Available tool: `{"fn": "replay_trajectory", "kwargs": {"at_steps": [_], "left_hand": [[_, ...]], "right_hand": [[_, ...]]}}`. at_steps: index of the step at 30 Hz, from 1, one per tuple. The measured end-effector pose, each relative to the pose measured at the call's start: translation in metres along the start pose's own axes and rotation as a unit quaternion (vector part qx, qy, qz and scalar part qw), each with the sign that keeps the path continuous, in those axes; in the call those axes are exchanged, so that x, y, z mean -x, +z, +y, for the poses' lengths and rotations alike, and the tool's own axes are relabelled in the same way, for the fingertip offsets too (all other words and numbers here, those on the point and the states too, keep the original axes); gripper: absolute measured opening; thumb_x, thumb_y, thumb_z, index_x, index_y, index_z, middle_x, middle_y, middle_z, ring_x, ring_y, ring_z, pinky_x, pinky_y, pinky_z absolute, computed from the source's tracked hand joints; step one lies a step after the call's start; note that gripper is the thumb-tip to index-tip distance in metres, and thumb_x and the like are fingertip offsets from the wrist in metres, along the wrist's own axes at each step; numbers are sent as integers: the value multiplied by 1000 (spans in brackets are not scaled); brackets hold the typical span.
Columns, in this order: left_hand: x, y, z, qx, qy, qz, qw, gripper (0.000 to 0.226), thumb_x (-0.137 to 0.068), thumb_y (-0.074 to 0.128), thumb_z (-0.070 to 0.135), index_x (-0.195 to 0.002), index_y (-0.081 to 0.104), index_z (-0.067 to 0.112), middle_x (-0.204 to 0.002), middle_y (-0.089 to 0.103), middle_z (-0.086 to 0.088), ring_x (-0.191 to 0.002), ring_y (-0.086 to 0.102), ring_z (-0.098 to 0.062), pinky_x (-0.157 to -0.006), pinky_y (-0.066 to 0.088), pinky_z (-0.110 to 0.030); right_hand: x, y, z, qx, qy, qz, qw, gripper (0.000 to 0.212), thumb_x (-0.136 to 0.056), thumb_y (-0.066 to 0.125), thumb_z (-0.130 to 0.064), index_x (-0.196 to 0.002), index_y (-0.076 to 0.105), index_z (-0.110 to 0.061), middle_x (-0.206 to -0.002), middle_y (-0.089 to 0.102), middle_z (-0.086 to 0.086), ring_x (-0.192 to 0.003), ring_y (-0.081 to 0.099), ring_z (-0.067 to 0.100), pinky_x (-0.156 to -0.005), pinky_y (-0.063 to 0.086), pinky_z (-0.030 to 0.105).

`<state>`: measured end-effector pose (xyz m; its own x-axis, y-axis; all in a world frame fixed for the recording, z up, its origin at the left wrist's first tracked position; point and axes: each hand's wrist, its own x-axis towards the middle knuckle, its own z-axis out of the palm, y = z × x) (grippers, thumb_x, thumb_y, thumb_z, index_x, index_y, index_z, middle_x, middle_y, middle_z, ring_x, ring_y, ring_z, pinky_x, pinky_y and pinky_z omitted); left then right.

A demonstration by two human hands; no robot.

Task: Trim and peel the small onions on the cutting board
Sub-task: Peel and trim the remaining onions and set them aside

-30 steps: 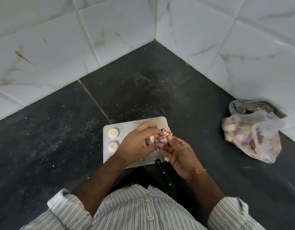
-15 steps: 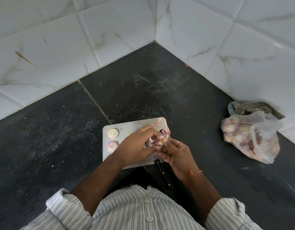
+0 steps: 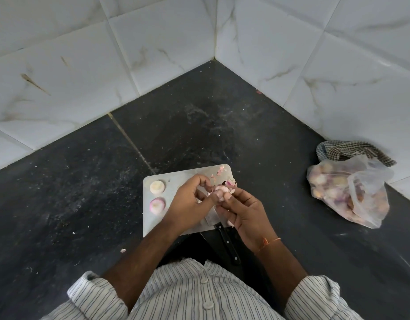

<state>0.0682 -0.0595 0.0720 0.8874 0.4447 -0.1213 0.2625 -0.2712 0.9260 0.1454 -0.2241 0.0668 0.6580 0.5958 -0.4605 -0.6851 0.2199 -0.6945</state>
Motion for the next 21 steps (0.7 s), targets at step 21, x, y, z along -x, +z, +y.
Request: {"fn": "replay_trajectory", "kwargs": {"at_steps": [21], "left_hand": [[13, 15, 4, -238, 45, 46, 969, 15, -113, 44, 36, -102, 51, 28, -93, 62, 11, -80, 60, -7, -72, 53, -27]], "right_hand": [[9, 3, 5, 140, -108, 61, 982, 36, -92, 75, 2, -128, 70, -4, -125, 77, 14, -120, 73, 32, -108, 55, 57]]}}
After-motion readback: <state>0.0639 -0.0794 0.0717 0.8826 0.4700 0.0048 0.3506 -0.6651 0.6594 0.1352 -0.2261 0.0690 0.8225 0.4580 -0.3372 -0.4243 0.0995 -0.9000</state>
